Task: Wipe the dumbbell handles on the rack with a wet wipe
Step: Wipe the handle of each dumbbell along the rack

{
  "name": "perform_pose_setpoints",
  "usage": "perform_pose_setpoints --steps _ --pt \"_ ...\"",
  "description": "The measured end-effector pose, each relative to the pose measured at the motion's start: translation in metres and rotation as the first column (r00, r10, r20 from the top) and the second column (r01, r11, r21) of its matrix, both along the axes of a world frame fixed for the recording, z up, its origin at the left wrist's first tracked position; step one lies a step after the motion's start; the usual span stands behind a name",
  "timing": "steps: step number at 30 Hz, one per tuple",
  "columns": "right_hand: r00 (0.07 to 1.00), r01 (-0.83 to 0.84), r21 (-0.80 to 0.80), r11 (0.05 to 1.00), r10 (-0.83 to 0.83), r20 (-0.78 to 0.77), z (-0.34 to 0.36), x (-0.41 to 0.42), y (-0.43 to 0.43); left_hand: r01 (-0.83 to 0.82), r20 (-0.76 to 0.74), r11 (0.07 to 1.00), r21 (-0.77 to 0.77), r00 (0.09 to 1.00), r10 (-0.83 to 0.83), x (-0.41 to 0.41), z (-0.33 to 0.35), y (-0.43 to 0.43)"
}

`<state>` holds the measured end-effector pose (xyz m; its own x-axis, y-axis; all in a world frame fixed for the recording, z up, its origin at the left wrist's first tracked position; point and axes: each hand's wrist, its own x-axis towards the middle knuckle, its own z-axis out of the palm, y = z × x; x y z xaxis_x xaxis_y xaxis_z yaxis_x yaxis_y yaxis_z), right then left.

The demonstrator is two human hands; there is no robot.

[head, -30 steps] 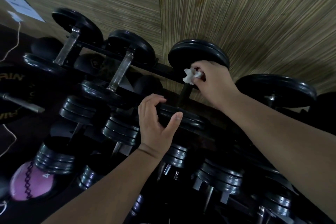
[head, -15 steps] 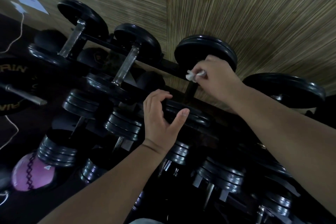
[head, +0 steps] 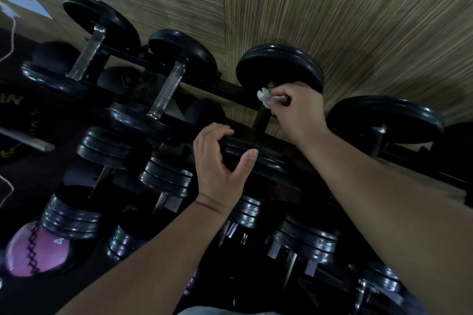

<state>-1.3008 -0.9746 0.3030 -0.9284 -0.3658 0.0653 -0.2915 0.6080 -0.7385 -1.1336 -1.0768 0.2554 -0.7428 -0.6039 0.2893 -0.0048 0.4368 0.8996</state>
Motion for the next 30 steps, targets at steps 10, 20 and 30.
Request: perform_pose_setpoints --steps 10,20,30 --pt "0.94 0.113 -0.089 0.99 -0.078 0.332 0.006 0.036 0.002 -0.005 0.006 1.0 0.01 1.0 0.005 0.002 -0.001 -0.001" --pt "0.921 0.244 -0.08 0.966 -0.205 0.333 -0.004 0.032 0.004 0.009 0.065 0.999 0.034 0.998 -0.012 0.005 0.003 -0.002" --pt "0.887 0.284 -0.209 0.936 -0.174 0.429 0.013 0.017 0.0 0.039 0.14 0.999 0.017 0.989 -0.041 0.009 0.013 -0.001"
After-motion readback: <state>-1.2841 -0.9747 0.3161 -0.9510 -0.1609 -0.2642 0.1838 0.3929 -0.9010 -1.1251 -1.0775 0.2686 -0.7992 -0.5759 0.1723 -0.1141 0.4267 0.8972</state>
